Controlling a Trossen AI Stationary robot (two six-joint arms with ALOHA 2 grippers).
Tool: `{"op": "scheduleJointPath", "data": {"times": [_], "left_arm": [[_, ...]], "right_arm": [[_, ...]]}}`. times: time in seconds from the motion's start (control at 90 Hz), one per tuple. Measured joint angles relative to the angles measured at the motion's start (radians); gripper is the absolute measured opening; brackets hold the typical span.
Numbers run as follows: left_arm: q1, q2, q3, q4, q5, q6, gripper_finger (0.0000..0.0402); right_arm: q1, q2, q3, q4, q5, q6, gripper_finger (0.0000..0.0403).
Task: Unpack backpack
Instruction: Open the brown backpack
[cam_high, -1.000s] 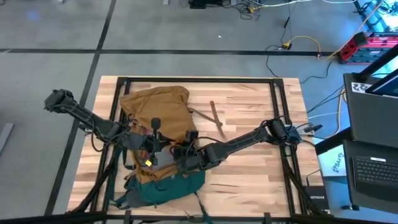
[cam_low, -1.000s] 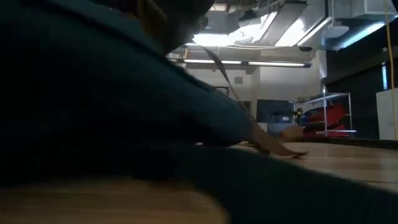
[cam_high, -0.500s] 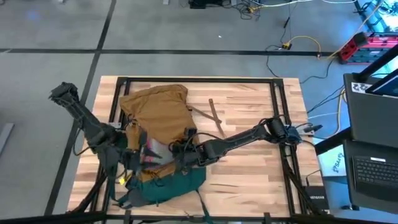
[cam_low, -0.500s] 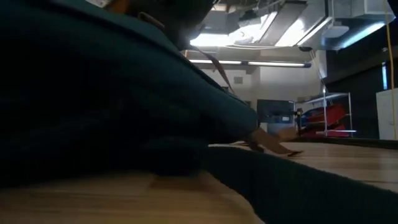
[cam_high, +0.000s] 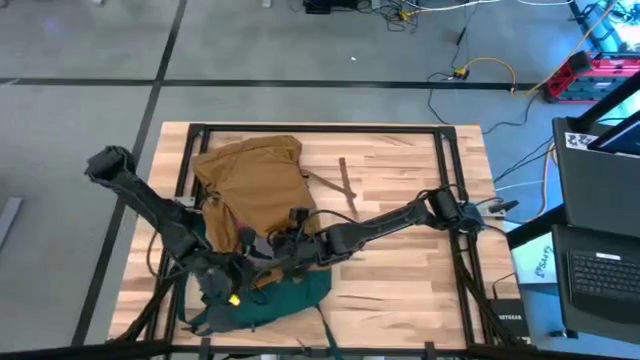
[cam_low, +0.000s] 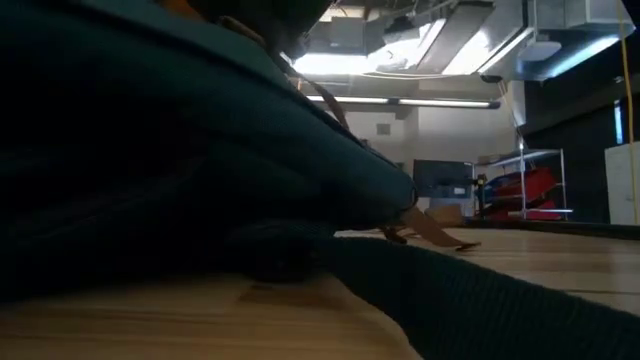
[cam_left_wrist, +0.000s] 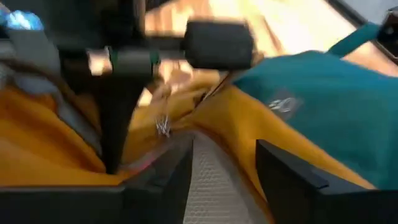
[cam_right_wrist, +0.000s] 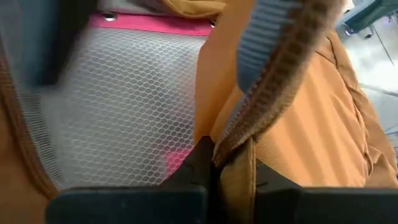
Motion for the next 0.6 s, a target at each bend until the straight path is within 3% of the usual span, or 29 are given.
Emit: {"op": "scheduleJointPath", "data": {"times": [0.456, 0.6], "left_arm": [[0.111, 0.034, 0.000, -0.002, 0.393, -0.129, 0.0250], [0.108, 0.094, 0.000, 0.069, 0.490, -0.079, 0.0249]], "right_arm": [[0.001, 0.000, 0.000, 0.004, -0.016, -0.012, 0.0001], [0.003, 0.000, 0.000, 0.004, 0.049, -0.036, 0.0001]]}}
